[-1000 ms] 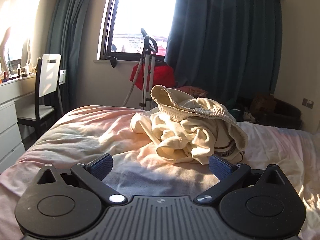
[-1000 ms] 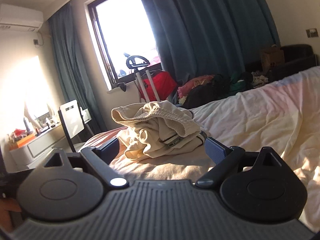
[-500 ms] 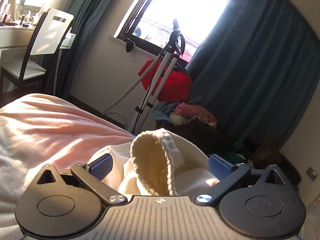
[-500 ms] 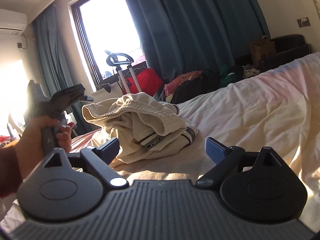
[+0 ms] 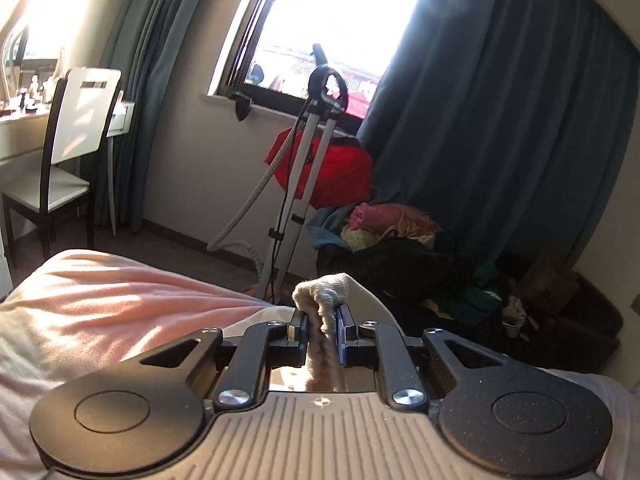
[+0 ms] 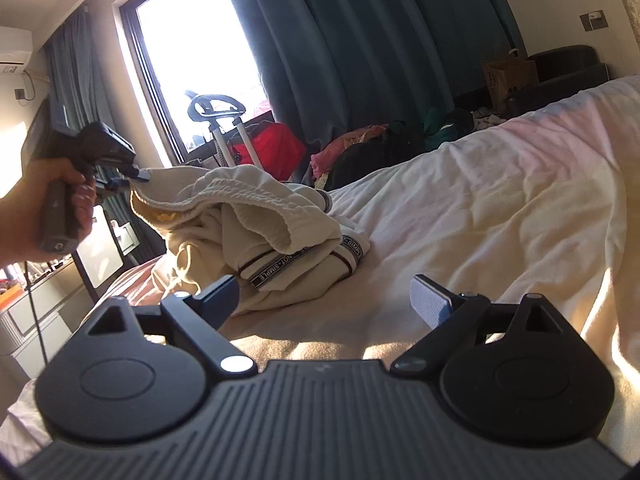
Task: Fold clothes
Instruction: 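Reach the left tool to the sweatpants and grasp a leg cuff, then lift the cuff with the left tool while the right tool grasps the other cuff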
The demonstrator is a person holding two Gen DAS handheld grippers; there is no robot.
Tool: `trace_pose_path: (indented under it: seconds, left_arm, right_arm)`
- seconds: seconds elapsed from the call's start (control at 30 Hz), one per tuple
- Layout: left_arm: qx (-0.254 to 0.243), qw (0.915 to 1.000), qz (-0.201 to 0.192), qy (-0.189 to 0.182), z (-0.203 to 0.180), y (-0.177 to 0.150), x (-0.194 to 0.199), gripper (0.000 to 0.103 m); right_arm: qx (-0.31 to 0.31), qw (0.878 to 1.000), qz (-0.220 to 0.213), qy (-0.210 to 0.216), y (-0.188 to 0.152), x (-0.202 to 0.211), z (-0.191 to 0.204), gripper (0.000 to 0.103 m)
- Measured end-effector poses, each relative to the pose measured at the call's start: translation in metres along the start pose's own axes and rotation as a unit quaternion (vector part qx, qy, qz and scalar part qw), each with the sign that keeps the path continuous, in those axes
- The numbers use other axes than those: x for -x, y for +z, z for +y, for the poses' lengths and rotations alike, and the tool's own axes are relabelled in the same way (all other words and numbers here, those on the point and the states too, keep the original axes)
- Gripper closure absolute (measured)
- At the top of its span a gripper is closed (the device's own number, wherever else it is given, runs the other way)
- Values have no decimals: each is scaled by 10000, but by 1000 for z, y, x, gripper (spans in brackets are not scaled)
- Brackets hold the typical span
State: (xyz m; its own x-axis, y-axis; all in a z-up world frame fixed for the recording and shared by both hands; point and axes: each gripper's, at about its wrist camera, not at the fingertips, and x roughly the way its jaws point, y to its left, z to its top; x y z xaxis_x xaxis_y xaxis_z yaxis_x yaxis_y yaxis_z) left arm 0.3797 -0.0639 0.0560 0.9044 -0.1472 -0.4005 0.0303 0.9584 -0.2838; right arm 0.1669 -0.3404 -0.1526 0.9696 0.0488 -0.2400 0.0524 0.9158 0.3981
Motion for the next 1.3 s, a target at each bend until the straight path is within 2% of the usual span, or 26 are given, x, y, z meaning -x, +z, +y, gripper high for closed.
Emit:
trace_pose_path:
  seconds: [0.17, 0.3, 0.4, 0.47, 0.57, 0.73, 0.83, 0.97, 1.17, 1.3]
  left_arm:
    - [-635, 9967, -268, -432, -40, -4, 98, 90]
    - [-1026, 9908, -525, -703, -61, -28, 180, 90]
    - [-909, 9909, -505, -853, -63, -46, 221, 90]
    - [-878, 9917, -443, -823, -61, -58, 239, 90]
    - [-914, 9920, -410, -763, -53, -70, 258, 90]
    - [-713, 9935, -433, -769, -25, -82, 281, 90]
    - [-517, 9951, -424, -735, -5, -94, 290, 90]
    - [-589, 9947, -509, -675, 16, -108, 295, 90]
    - [-744, 9907, -851, -753, 32, -139, 303, 90]
    - [-478, 9910, -1029, -708, 46, -153, 295, 89]
  right_arm:
    - [142, 9996, -174, 140, 6, 17, 12, 9]
    - [113, 9994, -227, 248, 10, 33, 19, 9]
    - [40, 9992, -163, 371, 10, 43, 26, 9]
    - [169, 9986, -111, 490, 8, 50, 36, 9]
    - [370, 9967, -58, 721, 5, 63, 53, 9]
    - [228, 9908, 176, 1325, -3, 90, 70, 9]
    - [331, 9901, 272, 1337, -9, 95, 80, 9]
    - [374, 9903, 120, 1335, -10, 92, 86, 9]
    - [91, 9872, 91, 1592, -10, 75, 86, 9]
    - [155, 9838, 162, 1779, -12, 64, 91, 9]
